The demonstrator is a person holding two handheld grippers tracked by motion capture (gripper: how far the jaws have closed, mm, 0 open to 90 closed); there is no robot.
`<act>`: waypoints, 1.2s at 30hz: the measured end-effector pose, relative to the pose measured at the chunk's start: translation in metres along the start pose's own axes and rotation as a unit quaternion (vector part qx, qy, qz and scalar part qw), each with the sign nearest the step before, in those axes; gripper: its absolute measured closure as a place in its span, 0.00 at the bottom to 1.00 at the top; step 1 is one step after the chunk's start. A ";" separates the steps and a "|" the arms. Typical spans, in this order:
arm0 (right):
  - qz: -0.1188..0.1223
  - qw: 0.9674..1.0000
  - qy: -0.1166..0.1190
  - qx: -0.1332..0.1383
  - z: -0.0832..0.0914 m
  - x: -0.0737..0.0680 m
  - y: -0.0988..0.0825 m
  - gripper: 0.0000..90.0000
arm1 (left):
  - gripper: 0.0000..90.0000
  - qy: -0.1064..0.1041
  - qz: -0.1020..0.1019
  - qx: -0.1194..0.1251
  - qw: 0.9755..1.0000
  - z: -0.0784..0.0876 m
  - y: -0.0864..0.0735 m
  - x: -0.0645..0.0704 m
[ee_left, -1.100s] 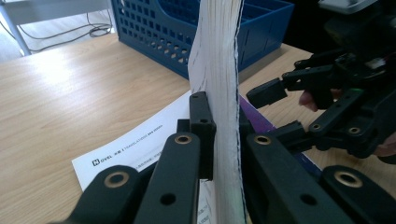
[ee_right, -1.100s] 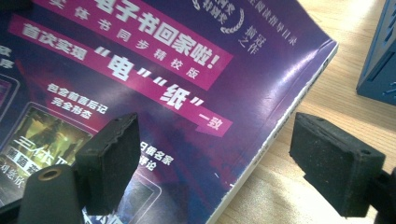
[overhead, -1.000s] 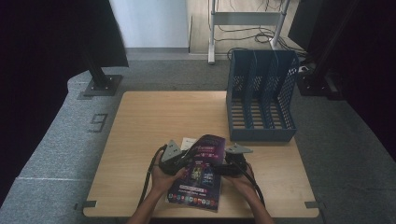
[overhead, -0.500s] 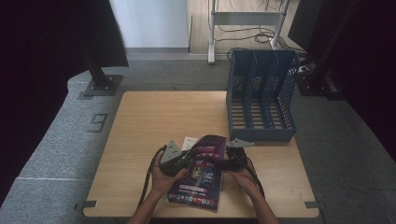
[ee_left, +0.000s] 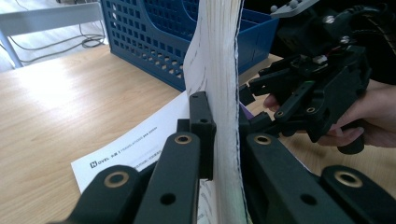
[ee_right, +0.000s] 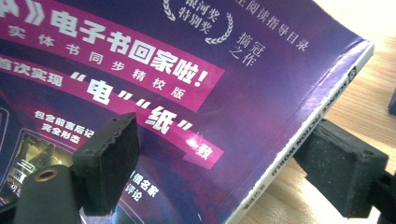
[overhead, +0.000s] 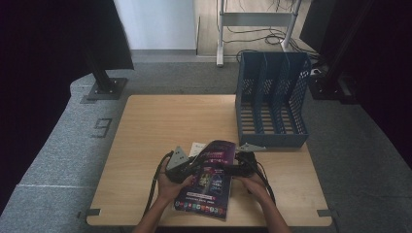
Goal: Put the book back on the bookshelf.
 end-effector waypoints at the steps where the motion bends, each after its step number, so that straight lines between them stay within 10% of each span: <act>1: -0.002 1.000 -0.007 0.000 0.000 0.000 0.000 0.18 | 0.96 -0.003 0.009 0.002 1.000 -0.001 -0.002 -0.003; 36: 0.005 0.999 -0.027 -0.026 -0.013 0.002 -0.007 0.35 | 0.95 0.025 0.071 -0.071 0.995 -0.027 -0.056 -0.043</act>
Point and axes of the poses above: each handheld gripper's, and its own axes: z roughly backward along the jaws, y roughly out of its top, x roughly to its right, the point moved 8 cm from there along -z, roughly forward along the jaws, and after that the axes turned 13 degrees about -y, right-handed, at the moved point
